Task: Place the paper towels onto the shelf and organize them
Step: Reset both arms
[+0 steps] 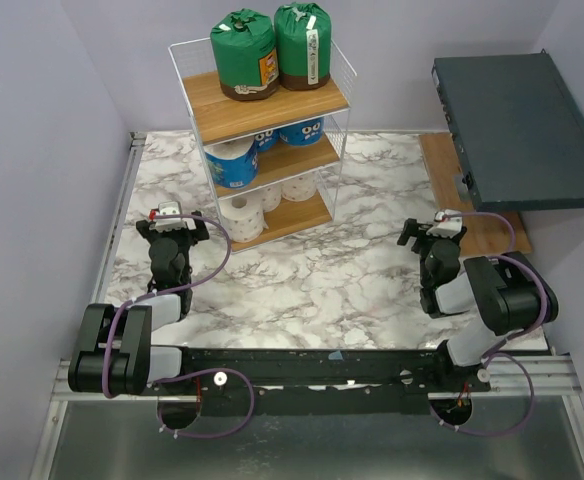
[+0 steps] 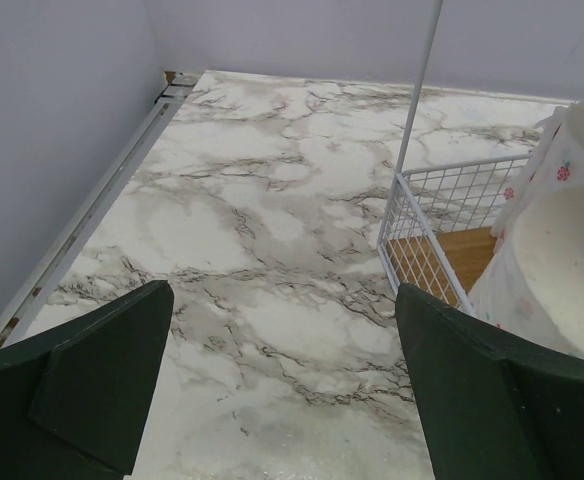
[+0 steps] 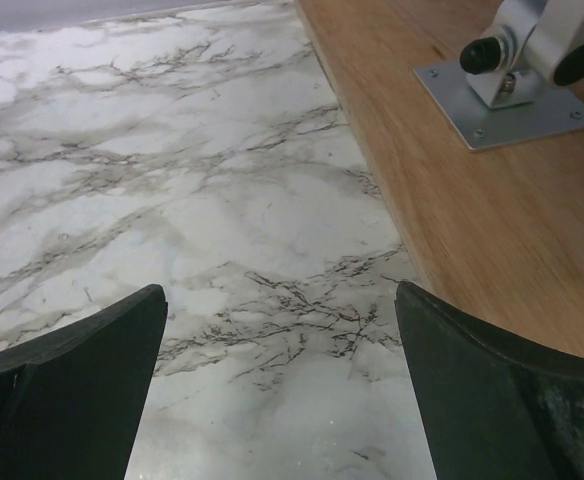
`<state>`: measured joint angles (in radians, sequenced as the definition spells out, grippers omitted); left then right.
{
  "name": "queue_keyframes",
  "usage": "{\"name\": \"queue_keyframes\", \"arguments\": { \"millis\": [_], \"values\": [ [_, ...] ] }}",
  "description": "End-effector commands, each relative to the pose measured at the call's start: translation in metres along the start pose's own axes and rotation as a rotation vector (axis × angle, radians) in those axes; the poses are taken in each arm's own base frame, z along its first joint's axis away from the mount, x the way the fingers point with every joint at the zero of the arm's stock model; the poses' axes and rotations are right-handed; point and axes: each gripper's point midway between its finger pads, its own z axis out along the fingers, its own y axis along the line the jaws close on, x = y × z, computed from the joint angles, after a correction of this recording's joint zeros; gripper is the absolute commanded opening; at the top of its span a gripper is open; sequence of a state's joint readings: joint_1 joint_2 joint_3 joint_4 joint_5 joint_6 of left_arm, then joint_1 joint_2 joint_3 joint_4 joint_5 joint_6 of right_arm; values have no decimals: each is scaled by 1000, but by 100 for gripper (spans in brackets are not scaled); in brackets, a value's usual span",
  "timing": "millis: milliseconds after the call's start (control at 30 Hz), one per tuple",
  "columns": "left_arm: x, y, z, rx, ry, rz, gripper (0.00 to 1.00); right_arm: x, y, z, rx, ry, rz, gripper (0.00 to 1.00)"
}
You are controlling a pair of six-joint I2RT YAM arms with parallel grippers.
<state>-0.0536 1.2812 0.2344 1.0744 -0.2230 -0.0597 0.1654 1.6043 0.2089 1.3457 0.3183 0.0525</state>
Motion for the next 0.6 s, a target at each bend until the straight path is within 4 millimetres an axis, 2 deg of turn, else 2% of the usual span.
{"name": "queue_keyframes", "arguments": {
  "millis": [0,133,567],
  "values": [
    [-5,-3,0,20,-22,-6,99,0,11,1,-75,-8,24,100],
    [-5,-3,0,20,-23,-6,99,-2,-7,6,46,-18,64,100],
    [-5,-2,0,17,-24,-4,99,-1,-8,6,50,-17,64,100]
  ]
}}
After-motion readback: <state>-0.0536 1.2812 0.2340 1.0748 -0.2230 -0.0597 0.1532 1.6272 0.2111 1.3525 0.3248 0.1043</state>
